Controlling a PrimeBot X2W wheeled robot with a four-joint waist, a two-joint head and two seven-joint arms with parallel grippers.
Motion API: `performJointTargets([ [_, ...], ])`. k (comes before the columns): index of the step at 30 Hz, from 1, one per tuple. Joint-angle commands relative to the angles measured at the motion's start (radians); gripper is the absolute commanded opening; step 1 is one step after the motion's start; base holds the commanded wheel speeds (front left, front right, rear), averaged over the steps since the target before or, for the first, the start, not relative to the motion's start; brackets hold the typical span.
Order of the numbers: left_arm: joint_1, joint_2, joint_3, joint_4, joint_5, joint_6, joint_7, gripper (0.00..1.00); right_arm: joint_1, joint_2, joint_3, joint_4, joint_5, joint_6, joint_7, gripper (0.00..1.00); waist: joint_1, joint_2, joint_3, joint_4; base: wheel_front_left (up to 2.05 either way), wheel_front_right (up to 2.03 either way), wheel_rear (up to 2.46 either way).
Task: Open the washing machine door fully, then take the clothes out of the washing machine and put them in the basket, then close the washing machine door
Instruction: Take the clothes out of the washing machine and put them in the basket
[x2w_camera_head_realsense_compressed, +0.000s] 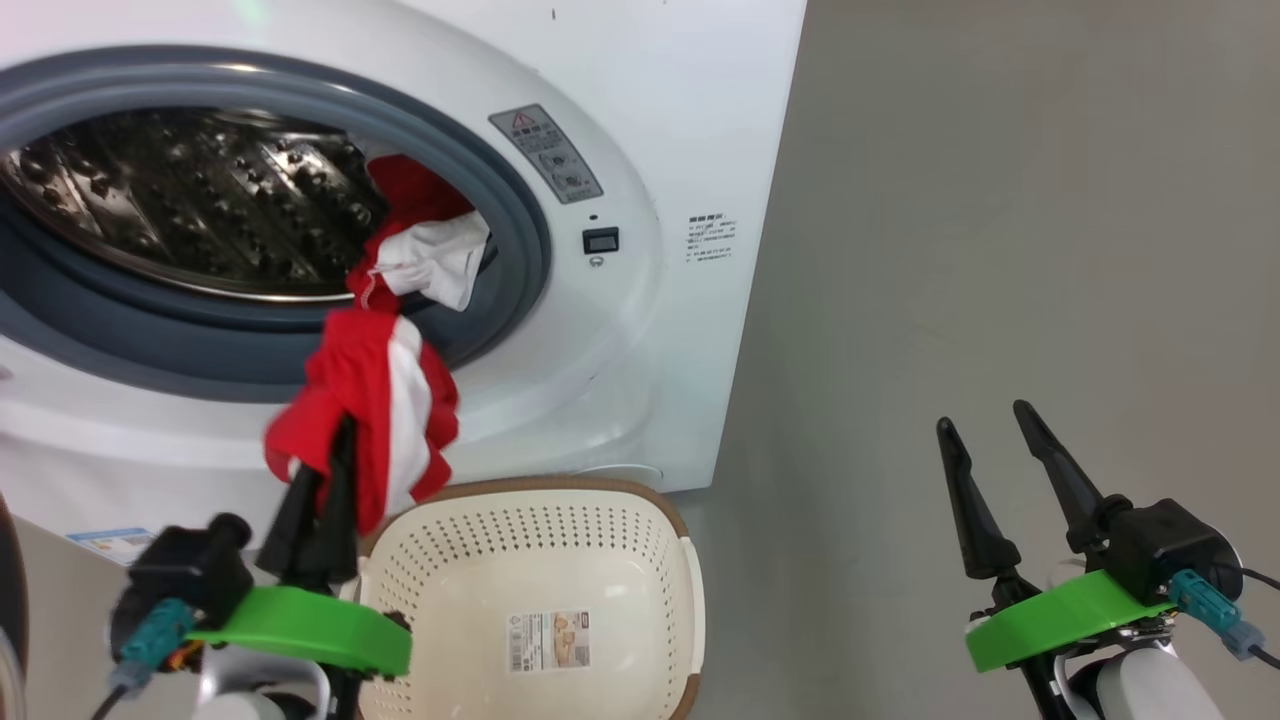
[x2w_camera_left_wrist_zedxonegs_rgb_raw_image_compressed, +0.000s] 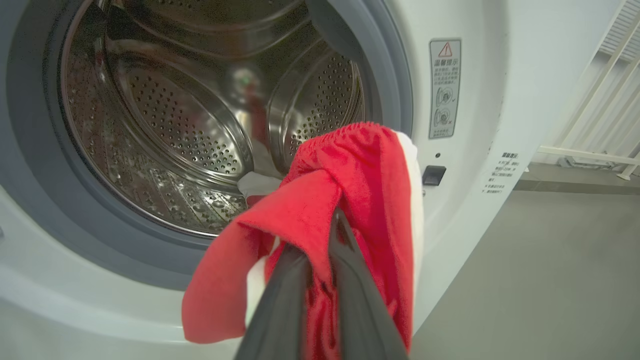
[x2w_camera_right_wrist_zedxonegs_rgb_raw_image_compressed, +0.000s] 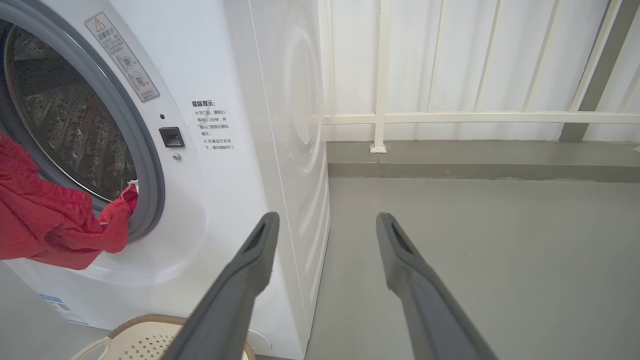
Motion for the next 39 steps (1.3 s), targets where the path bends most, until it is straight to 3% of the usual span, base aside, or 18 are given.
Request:
performJointTargets([
  [1,-0.004,0.010,0.024,-0.006,-0.012,-0.009,0.004,0.00,-0.011,-0.003,0.028,-0.030,0.000,0.005,-0.006,1.00,0.0000,-0.0001,0.009,-0.001,0.00,0.00,0.00],
  [16,-0.123,-0.006,-0.039,0.420,-0.073,-0.044,-0.035,0.00,-0.058,-0.015,0.048,-0.049,0.001,0.005,-0.006,1.00,0.0000,-0.0001,0.122,-0.024,0.00,0.00,0.00],
  [27,-0.313,-0.012,-0.055,0.791,-0.123,-0.053,-0.034,0.00,-0.110,-0.007,0.076,-0.057,0.005,0.005,-0.006,1.00,0.0000,-0.0001,0.218,-0.055,0.00,0.00,0.00],
  [39,-0.461,-0.014,-0.075,1.069,-0.162,-0.072,-0.002,0.00,-0.156,0.002,0.089,-0.062,0.015,0.005,-0.006,1.00,0.0000,-0.0001,0.307,-0.096,0.00,0.00,0.00],
])
